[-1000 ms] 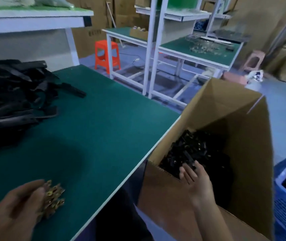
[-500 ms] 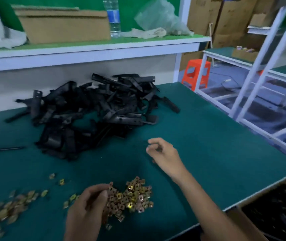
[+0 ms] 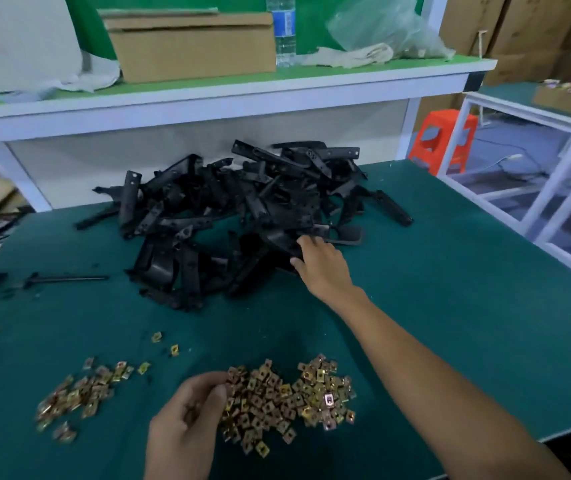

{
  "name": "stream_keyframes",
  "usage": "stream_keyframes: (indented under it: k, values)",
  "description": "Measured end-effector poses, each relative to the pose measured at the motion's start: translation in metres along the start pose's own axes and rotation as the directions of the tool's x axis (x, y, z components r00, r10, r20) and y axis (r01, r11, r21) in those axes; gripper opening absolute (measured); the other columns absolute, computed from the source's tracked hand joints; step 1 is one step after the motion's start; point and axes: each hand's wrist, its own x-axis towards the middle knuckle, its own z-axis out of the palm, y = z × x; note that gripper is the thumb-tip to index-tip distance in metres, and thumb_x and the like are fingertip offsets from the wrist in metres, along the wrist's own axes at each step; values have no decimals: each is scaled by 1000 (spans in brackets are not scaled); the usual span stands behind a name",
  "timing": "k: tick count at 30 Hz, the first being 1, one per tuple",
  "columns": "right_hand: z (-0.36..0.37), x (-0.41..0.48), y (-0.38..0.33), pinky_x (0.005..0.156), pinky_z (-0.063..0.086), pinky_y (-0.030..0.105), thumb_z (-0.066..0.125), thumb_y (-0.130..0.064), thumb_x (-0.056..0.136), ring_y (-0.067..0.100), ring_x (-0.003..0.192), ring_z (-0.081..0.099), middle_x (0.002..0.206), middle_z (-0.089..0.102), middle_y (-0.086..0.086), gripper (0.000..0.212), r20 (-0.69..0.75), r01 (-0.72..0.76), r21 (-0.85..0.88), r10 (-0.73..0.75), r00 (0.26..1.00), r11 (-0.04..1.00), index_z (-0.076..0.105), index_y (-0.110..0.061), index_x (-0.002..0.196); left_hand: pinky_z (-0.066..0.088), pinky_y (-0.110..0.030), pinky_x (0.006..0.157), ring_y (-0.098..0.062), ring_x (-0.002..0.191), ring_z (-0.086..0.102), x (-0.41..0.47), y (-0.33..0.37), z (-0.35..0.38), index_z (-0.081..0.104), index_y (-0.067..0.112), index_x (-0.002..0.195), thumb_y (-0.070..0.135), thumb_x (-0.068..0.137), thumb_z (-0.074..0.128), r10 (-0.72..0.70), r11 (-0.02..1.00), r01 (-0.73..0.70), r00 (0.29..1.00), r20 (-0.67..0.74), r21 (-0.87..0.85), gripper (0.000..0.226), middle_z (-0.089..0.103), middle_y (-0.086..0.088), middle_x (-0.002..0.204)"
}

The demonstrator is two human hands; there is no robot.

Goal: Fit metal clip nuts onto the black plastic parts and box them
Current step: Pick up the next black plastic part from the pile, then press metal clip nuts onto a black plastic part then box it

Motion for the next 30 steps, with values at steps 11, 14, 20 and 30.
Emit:
stream_keyframes:
  k: [11, 14, 20, 30]
  values:
    - [-63, -151, -9, 66, 32, 32, 59, 1, 88, 21, 69, 47, 96, 56, 0, 56, -78, 501, -88, -507, 858, 861, 48, -31, 133, 49, -37, 69, -23, 75, 71, -5, 27, 20, 70, 14, 104, 72, 79, 40, -180, 937, 243, 951, 253, -249, 69, 78, -9, 93]
    - [-57, -180, -10, 79, 36, 35, 60, 3, 82, 22, 84, 52, 105, 60, 1, 71, -111, 554, -149, -571, 814, 819, 54, -29, 144, 44, -37, 63, -26, 65, 63, -5, 39, 21, 63, 1, 114, 78, 79, 39, -281, 846, 417, 879, 386, -332, 87, 71, -20, 88]
    - [-70, -167, 2, 100, 37, 48, 74, 4, 69, 36, 116, 49, 137, 54, 16, 73, -386, 259, -98, -277, 880, 961, 64, -22, 136, 54, -29, 61, -13, 65, 65, 3, 59, 19, 73, 19, 112, 14, 100, 47, -64, 966, 136, 949, 307, -221, 29, 68, -10, 86]
    - [-54, -180, 18, 91, 56, 34, 71, -3, 81, 20, 112, 65, 138, 61, 14, 80, 193, -177, 979, 181, 964, -98, 42, -28, 151, 53, -22, 62, -8, 73, 64, 10, 53, 71, 74, 36, 91, 6, 97, 39, 88, 977, -25, 952, 293, -213, 46, 73, 2, 93]
